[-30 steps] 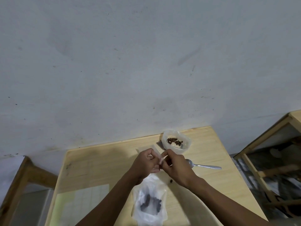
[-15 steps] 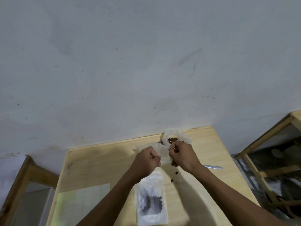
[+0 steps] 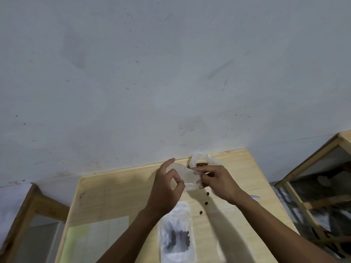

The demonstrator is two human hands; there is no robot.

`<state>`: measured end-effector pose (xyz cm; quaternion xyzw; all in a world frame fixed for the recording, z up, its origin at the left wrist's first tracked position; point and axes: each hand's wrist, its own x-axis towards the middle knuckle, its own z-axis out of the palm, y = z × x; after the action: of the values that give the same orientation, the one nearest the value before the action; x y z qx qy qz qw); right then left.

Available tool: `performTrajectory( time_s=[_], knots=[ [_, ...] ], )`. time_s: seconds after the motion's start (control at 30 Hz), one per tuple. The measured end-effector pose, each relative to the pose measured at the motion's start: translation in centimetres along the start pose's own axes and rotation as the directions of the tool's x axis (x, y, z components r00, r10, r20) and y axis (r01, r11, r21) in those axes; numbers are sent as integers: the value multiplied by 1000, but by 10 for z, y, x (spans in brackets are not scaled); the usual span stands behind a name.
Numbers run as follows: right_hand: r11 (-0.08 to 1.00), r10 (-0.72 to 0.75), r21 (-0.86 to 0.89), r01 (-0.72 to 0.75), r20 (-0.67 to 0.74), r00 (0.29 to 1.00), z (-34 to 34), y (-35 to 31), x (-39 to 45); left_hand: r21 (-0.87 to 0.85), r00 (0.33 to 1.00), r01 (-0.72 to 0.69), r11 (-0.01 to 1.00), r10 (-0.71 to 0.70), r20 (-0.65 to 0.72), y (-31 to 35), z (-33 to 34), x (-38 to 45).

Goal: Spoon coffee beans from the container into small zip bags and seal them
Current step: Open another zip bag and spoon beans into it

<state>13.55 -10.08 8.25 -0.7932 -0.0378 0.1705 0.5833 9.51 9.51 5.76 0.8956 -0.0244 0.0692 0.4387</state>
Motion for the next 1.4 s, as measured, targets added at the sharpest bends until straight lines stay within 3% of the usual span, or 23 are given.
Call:
performTrajectory(
  time_s=[0.13,0.2,0.3,0.4,0.63,0.87,0.93,1.0,1.07,1.13,1.27,1.4],
  knots=[
    [991,79,109,-74,-39,996,2,-8,-4,-58,999,-39,998,38,-26,8,1,-4],
    [984,100,154,-91,-50,994,1,-8,-3,-41,999,-20,999,22,34,12,0,-3],
    [982,92,171,-84,-42,995,0,-11,-3,151,983,-159,976,142,116,9,-1,0],
    [985,87,154,-79,-50,995,-1,-11,-3,297,972,-236,925,221,84,2,2,7],
    [964,160,222,-148,-36,987,-8,-12,0,109,975,-220,969,216,40,0,1,16],
    [906,181,376,-194,69,981,-17,0,7,-48,998,-16,999,18,55,1,1,16],
    [900,178,397,-180,42,983,-24,7,7,-55,997,41,998,-37,70,-1,1,18],
    [938,192,311,-156,-88,977,-34,25,10,-53,993,78,996,-73,90,-4,1,21],
    [978,202,101,-182,-243,949,-48,51,10,-28,988,108,994,-104,112,-9,2,24],
    [953,195,-156,-260,-343,919,-63,80,7,-7,982,136,991,-133,134,-13,3,27],
    [750,206,-544,-376,-348,915,-84,140,-3,49,972,121,991,-128,195,-17,8,37],
    [548,170,-770,-326,-280,945,-82,161,-9,208,942,55,976,-120,312,-17,15,51]
  ],
)
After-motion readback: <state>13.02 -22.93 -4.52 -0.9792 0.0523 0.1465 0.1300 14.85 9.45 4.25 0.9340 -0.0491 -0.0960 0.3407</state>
